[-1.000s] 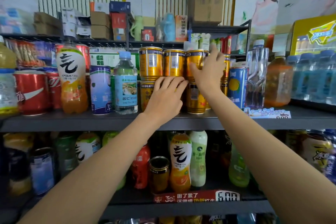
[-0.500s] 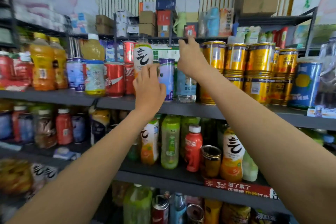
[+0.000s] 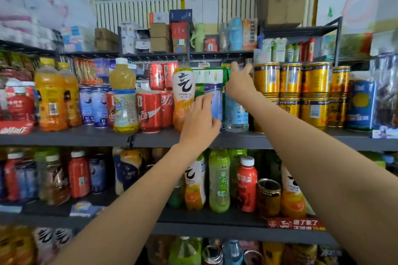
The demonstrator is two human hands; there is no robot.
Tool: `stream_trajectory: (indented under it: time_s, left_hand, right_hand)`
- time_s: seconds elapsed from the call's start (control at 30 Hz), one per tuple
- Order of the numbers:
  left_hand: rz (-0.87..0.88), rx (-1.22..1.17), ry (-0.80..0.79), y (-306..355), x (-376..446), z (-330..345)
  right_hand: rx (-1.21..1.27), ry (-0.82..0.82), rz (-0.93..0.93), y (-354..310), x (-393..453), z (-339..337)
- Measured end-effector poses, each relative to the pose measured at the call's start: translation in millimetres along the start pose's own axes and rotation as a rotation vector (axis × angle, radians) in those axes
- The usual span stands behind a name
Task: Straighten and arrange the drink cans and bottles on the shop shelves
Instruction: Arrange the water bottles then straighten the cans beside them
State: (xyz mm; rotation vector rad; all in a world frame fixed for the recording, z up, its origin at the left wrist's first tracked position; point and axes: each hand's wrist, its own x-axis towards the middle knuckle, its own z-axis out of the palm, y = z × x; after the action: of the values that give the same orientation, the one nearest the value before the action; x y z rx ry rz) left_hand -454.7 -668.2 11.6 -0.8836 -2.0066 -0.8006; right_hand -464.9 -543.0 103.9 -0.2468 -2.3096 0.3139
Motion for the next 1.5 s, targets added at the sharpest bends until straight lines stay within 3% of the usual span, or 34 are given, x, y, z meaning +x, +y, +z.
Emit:
stream_trajectory:
  time_s: [0.2, 0.3, 0.4, 0.47, 0.53, 0.67, 0.8, 0.97, 1.07, 1.17, 1.3, 1.4, 1.5]
  left_hand:
    - [-0.112, -0.126, -0.131, 17, 9, 24]
    - [-0.201, -0.161, -0.022, 32, 17, 25]
    - [-0.205, -0.203, 0.206, 65, 24, 29]
    - [-0.203, -0.334, 0.318, 102, 24, 42]
    - [-0.202, -0.509, 0.329, 150, 22, 64]
    - [-0.212, -0.705, 0.216, 255, 23, 137]
    - [-0.174, -0.754, 0.069, 345, 37, 211]
    - [-0.092, -0.771, 0.028, 434, 77, 278]
    - [-0.042, -0.72, 0.053, 477, 95, 315]
    - [0.023, -0.79, -0.109, 522, 113, 342]
    - [0.197, -0.586, -0.111, 550, 138, 367]
    - [0.106, -0.401, 0.01, 543, 145, 384]
    - [-0.053, -0.394, -0.083, 541, 132, 403]
  right_hand:
    - [0.205, 0.241, 0.028, -11, -5, -16]
    - [0.316, 0.39, -0.057, 0, -21, -34]
    - [0.448, 0.502, -0.12, 17, -34, -75]
    - [0.488, 0.563, -0.195, 34, -44, -105]
    - [0.421, 0.627, -0.307, 64, -58, -133]
    - [0.274, 0.594, -0.307, 170, -77, -177]
    - [0.182, 0.513, -0.236, 291, -81, -224]
    - [0.219, 0.546, -0.126, 409, -80, -262]
    - [0.372, 0.46, -0.013, 461, -81, -269]
    - [0.432, 0.61, 0.016, 515, -82, -280]
    - [0.516, 0.79, 0.181, 578, -76, -298]
    - [0.559, 0.674, 0.304, 621, -62, -296]
    - [0.597, 0.5, 0.274, 647, -52, -283]
